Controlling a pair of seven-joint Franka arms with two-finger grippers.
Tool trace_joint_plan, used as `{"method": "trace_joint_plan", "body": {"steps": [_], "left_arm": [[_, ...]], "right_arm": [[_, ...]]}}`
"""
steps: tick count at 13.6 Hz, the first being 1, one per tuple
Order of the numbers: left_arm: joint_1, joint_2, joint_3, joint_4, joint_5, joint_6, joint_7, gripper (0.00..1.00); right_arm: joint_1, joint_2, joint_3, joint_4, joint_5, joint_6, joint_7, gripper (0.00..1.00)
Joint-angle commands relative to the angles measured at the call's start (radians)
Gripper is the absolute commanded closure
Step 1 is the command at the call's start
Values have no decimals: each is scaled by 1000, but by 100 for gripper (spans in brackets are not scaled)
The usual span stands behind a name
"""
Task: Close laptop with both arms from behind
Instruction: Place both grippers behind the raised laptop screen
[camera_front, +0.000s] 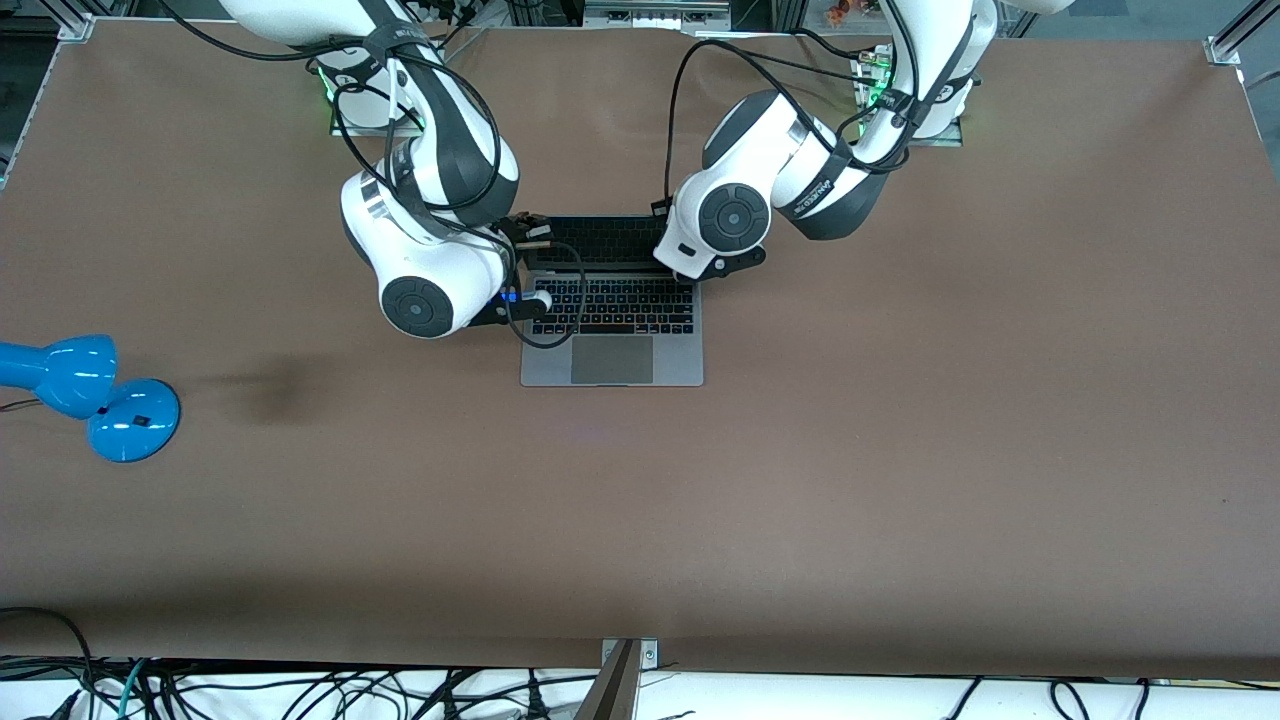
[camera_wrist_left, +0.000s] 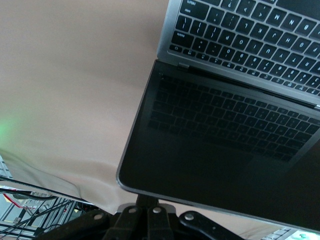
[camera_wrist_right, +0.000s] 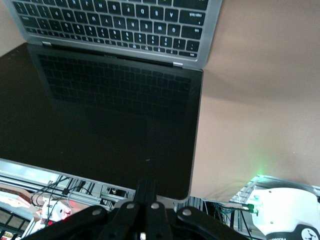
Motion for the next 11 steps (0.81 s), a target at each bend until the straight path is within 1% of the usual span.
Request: {"method": "trace_joint_plan", "body": {"steps": [1,3,6,10,11], "left_arm": [[11,3,8,17,-5,-2,11,100],[17,11,9,26,-5,10,13,100],[25,40,12,66,9,12,9,100],[37,49,15,68,11,12,11,100],[40,52,14,83,14,12,11,100]], "right_arm": [[3,22,-2,51,-5,-19,9,100],[3,16,-2,78,-4,-50,9,100],[6,11,-2,81,-4,-107,15,100],[40,24,-2,75,-12,-101,15,100],[39,34,-3,74,-18,-93,15,100]]}}
